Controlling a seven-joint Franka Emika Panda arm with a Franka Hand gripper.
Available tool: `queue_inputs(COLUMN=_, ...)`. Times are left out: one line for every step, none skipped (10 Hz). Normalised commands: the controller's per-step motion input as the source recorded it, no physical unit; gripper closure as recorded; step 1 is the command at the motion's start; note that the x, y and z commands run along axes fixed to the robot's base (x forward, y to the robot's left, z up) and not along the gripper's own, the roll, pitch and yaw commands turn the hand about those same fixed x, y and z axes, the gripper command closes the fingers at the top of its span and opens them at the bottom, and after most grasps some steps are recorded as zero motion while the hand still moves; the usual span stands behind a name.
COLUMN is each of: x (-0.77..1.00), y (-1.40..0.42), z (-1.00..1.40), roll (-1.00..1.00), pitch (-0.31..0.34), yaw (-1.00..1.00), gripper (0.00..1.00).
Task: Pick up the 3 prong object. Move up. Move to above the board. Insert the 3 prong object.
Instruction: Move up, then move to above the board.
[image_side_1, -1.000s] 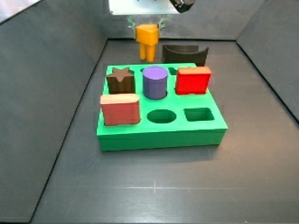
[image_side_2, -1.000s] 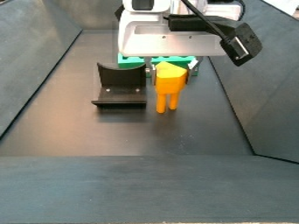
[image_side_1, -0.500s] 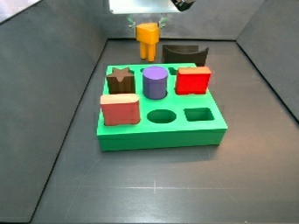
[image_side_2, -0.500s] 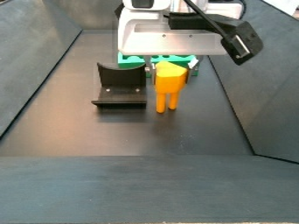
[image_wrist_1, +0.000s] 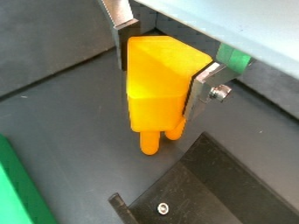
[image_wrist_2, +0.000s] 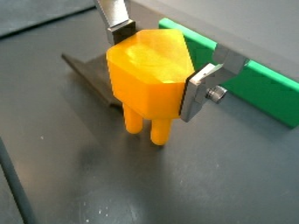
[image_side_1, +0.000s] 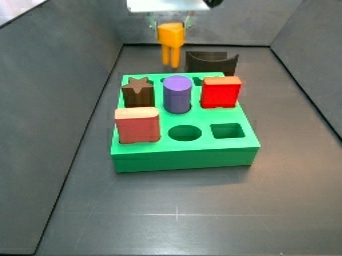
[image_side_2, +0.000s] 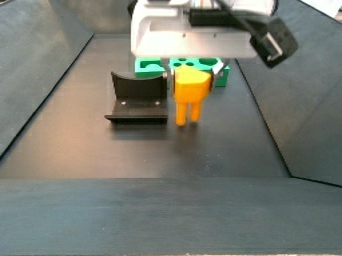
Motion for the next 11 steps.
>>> queue_inputs(x=-0.02, y=-0.06, z=0.68, roll=0.0, pitch=0.048, yaw=-0.03, gripper=1.0)
queue_inputs(x=-0.01, y=-0.03, z=0.49, roll=0.03, pitch=0.059, yaw=-0.02, gripper=1.0)
queue_inputs(x=-0.01, y=-0.01, z=0.33, roll=0.05, pitch=0.062, yaw=-0.01, gripper=1.0)
queue_inputs(x=0.22, y=0.28, z=1.0, roll=-0.04, pitch=0.11, yaw=-0.21, gripper=1.0)
queue_inputs(x=0.23, y=0.29, z=1.0, roll=-0.04, pitch=0.127, yaw=-0.2, gripper=1.0)
queue_inputs(x=0.22, y=0.26, z=1.0, roll=-0.05, pitch=0.15, yaw=-0.14, gripper=1.0)
queue_inputs(x=0.21, y=0.25, z=1.0, roll=-0.04, pitch=0.142, yaw=-0.11, gripper=1.0)
queue_inputs(x=0.19, y=0.23, z=1.0, roll=-0.02, pitch=0.116, yaw=-0.08, gripper=1.0)
queue_inputs(x=0.17, y=0.22, z=1.0, roll=0.0, pitch=0.102, yaw=-0.06, gripper=1.0)
queue_inputs(x=0.15, y=0.19, z=1.0, roll=0.01, pitch=0.098, yaw=-0.05, gripper=1.0)
queue_inputs(x=0.14, y=0.18, z=1.0, roll=0.01, pitch=0.101, yaw=-0.04, gripper=1.0)
